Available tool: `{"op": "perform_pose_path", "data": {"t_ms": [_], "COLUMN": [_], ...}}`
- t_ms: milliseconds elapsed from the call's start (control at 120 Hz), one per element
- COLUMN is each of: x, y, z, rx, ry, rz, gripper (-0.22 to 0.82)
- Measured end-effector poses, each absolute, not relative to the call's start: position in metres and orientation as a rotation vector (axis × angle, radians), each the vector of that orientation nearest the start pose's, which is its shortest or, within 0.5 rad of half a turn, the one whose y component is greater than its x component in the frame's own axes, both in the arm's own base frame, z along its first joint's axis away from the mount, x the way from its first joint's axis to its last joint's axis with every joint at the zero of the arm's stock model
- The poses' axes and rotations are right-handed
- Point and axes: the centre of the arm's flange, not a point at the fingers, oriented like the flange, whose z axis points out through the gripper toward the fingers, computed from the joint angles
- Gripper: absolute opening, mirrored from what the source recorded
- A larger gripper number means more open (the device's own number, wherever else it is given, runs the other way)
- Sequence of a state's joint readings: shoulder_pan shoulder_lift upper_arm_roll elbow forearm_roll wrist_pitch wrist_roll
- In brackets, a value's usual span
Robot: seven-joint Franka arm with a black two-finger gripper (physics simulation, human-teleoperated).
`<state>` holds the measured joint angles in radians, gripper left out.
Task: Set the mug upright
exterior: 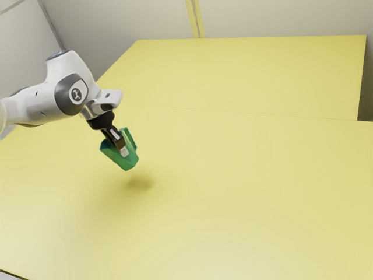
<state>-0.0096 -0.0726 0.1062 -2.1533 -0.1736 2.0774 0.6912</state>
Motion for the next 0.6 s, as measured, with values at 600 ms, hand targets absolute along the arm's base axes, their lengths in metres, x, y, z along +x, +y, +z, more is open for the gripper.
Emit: {"op": "perform_pose_path", "data": {"t_ms": [600], "x": [0.491], "y": [0.001], "z": [0.414], "rx": [-3.097], "ry": [0.504], "rz": [-0.065], "gripper": [-0.18]}}
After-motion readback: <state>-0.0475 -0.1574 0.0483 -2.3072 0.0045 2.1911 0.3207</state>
